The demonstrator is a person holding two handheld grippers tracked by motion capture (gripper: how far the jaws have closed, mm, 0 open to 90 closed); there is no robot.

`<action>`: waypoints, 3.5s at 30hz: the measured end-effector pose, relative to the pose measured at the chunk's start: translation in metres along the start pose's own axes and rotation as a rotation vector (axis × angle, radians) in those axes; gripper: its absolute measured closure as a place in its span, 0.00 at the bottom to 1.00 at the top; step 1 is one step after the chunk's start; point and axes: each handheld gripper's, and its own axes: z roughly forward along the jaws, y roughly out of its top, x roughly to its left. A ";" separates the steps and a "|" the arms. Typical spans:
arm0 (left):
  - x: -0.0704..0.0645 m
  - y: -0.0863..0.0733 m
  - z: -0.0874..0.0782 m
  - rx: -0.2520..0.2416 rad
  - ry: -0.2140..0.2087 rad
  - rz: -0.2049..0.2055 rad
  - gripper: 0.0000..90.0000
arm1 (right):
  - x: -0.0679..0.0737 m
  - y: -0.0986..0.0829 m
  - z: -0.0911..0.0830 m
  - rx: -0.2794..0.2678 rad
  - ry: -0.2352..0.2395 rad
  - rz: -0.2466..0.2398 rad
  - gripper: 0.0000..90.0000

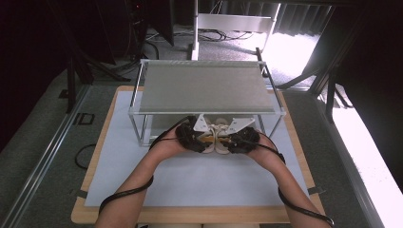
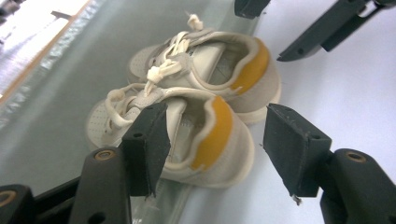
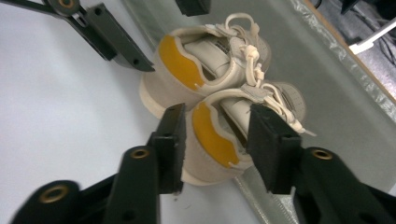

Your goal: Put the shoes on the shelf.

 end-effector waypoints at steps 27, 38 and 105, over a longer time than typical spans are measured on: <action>-0.023 -0.023 0.024 0.039 0.078 -0.069 0.86 | 0.014 -0.041 0.022 0.023 -0.069 0.134 1.00; -0.010 -0.024 0.028 0.047 0.098 -0.068 0.86 | 0.007 -0.033 0.035 0.025 -0.089 0.163 0.99; -0.021 -0.067 -0.007 -0.064 0.169 -0.234 0.02 | 0.014 -0.061 0.014 -0.188 -0.086 0.301 0.14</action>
